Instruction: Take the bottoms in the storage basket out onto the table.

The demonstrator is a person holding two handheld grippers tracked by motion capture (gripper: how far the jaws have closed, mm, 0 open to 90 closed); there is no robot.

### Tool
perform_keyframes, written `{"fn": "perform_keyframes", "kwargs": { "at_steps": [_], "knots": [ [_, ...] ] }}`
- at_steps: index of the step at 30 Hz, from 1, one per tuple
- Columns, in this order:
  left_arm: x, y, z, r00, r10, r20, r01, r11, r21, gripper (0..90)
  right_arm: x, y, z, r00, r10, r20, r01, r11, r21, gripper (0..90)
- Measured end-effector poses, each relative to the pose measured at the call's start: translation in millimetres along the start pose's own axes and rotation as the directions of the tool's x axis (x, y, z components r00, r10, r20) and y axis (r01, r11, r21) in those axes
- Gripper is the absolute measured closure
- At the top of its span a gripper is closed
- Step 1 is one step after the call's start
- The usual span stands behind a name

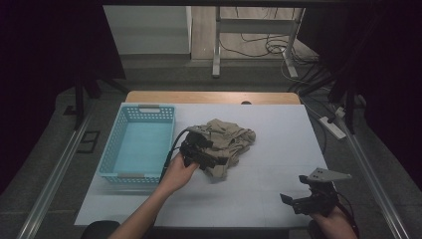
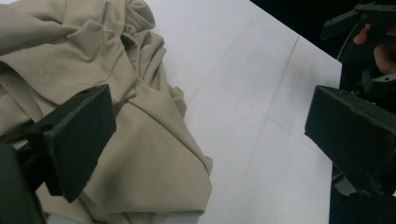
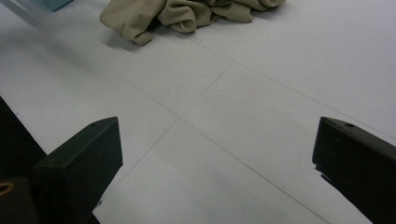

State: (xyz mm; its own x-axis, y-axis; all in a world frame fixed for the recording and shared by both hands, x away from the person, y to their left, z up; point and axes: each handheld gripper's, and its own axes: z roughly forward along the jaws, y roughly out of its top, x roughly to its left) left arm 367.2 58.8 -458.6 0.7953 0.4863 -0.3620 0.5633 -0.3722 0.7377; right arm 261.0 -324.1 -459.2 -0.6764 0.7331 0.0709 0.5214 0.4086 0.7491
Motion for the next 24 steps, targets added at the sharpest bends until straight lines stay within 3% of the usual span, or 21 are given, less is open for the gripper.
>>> {"fn": "perform_keyframes", "kwargs": {
  "at_steps": [17,24],
  "knots": [
    [-6.8,-3.5,-9.9,1.0,0.003,0.009,-0.003,1.0,0.0,2.8,1.4,0.7,1.9,0.9999,-0.012,0.001,0.012,1.0,0.013,1.9],
    [-10.1,-3.4,-17.1,0.9992,0.003,0.04,-0.002,0.9999,-0.015,3.3,0.8,0.7,2.3,1.0,-0.008,-0.004,0.008,1.0,0.013,1.9]
  ]
}}
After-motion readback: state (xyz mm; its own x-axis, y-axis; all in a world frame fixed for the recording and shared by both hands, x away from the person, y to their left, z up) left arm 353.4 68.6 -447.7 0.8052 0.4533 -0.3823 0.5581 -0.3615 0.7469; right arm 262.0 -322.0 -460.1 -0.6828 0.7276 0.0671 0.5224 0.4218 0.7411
